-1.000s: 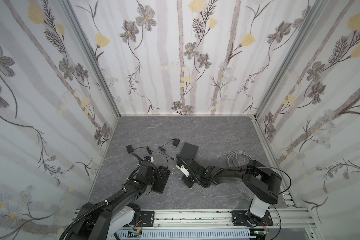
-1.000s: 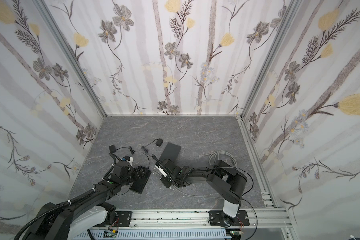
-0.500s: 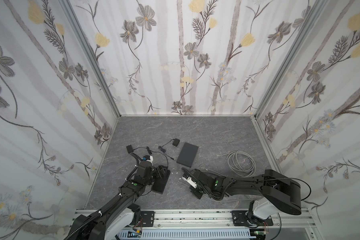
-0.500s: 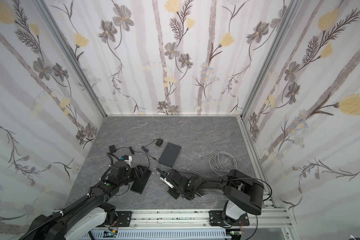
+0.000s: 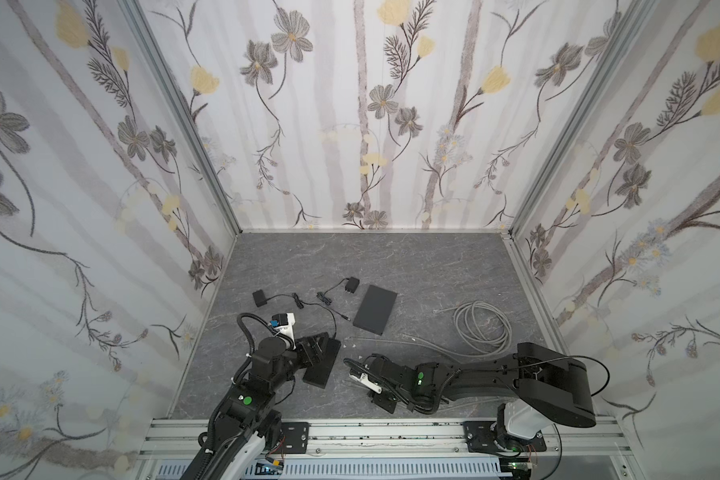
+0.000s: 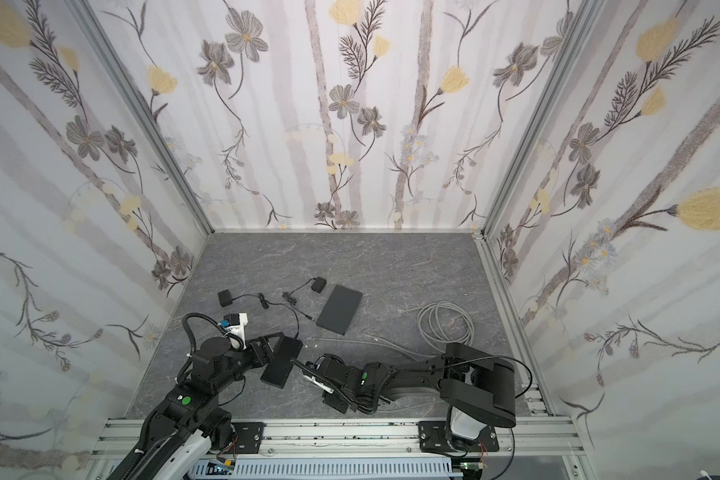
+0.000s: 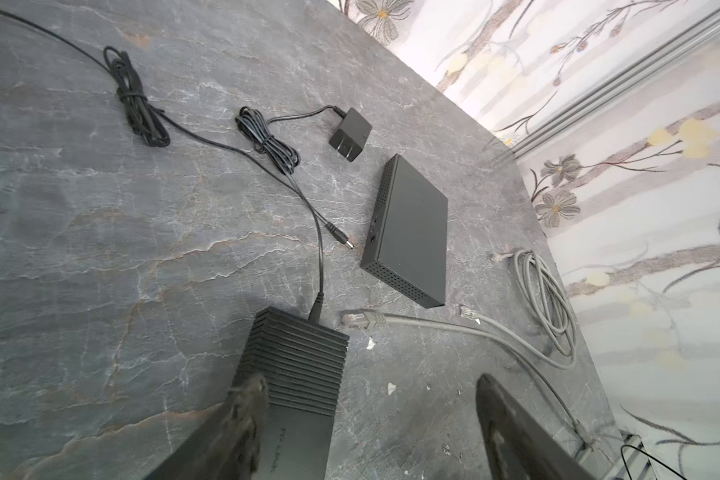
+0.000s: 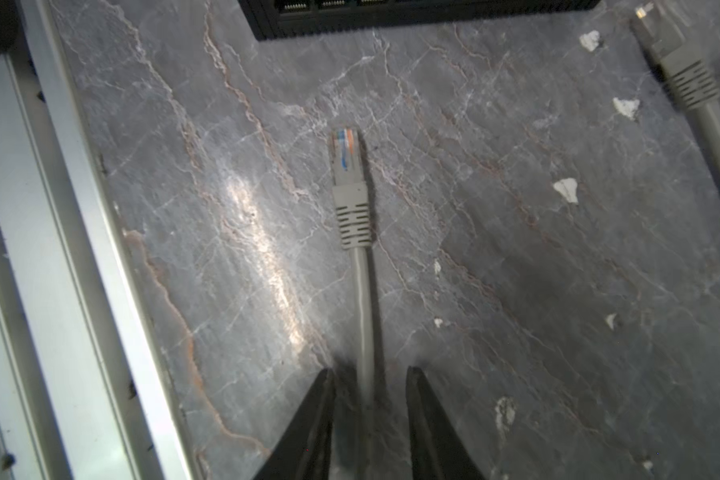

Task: Insert the plug into the switch port
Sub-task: 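Grasp the grey ethernet cable just behind its plug with the right gripper, then carry the ethernet plug toward the switch ports while the left gripper holds the switch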

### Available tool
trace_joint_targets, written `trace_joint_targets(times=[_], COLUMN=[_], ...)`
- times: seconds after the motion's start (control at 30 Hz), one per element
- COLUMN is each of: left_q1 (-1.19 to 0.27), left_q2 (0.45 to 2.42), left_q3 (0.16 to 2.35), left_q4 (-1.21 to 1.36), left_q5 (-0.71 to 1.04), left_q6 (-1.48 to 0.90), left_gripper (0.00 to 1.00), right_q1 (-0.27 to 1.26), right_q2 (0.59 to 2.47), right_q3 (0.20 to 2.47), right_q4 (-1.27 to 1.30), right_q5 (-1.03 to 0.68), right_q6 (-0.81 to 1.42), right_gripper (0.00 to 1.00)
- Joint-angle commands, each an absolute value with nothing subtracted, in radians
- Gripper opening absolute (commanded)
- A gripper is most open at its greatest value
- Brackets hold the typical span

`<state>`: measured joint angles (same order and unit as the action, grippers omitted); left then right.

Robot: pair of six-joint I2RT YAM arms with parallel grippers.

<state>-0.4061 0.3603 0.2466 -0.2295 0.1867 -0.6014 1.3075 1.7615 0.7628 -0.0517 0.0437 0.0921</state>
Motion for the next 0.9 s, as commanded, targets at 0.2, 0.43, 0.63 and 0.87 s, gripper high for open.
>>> trace_joint_targets(times=[0.2,0.43,0.63,0.87], left_q1=[-0.409,-0.408,-0.409,-0.408], left_q2=[0.313,0.293,0.286,0.287], left_q3=[0.246,0.241,0.241,0.239], left_q4=[-0.284,-0.294,-0.294,-0.293], left_q5=[0.2,0.199,0.196,0.194], left_q6=[-0.531,-0.528,-0.522,-0.523], left_gripper=[0.8,0.79,0.79,0.8], right_q1=[1.303,1.291,1.29,1.29], right_q2=[1.868,1.913,1.948,1.958], right_q3=[0.941,0.97,0.96,0.953], right_q4=[-0.055,-0.088,-0.094,-0.087], right_q5=[-0.028,-0.007,-0.011,-0.013], right_q6=[0.036,0.025,0.02,0.025], right_gripper=[0.31,0.31,0.31,0.3])
